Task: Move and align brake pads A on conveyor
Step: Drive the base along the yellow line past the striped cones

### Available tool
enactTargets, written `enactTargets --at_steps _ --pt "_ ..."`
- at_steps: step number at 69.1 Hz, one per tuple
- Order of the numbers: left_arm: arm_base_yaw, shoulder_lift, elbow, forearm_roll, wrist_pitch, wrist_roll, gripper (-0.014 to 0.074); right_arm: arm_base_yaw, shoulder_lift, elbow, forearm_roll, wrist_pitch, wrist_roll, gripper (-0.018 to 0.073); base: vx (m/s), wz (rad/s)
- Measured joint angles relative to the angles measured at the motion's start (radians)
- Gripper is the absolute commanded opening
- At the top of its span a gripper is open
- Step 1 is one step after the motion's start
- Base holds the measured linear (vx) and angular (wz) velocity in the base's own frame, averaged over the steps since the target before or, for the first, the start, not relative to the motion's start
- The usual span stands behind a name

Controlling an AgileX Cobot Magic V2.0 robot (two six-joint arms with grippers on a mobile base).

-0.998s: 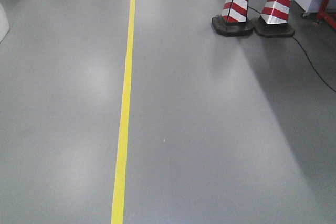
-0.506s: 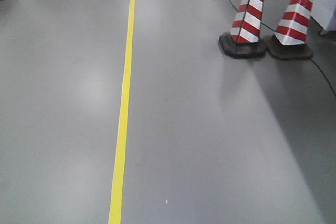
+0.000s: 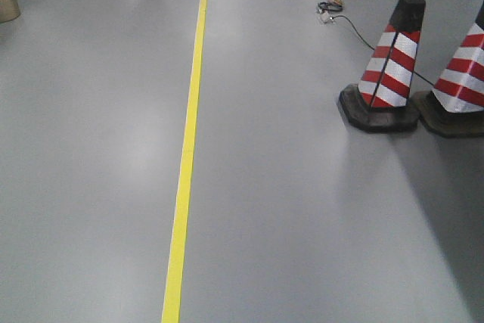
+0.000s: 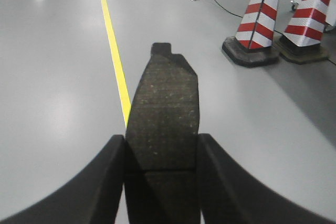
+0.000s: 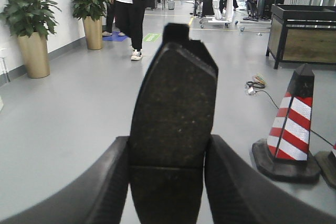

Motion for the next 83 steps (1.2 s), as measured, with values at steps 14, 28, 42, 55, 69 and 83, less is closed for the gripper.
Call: enactTargets --at_steps 14,28,42,55,69,83 --pt "0.000 0.000 0.000 0.000 0.000 0.000 -0.0006 0.000 0.000 0.000 0.000 0.000 0.000 -0.0002 0.78 -0.02" --pt "0.000 0.000 0.000 0.000 0.000 0.000 -0.0006 0.000 0.000 0.000 0.000 0.001 0.000 -0.0002 0.73 -0.02" --pt "0.000 0.000 0.000 0.000 0.000 0.000 -0.0006 0.000 0.000 0.000 0.000 0.001 0.000 -0.0002 0.70 0.01" --pt "0.000 0.000 0.000 -0.001 0.000 0.000 -0.0006 0.000 0.000 0.000 0.000 0.001 0.000 -0.0002 0.65 0.00" --pt "0.000 0.000 0.000 -0.001 -0.001 0.000 -0.0006 0.000 0.000 0.000 0.000 0.001 0.000 -0.0002 0.60 -0.02" --pt "0.000 0.000 0.000 -0.001 0.000 0.000 -0.0006 0.000 0.000 0.000 0.000 0.001 0.000 -0.0002 0.55 -0.01"
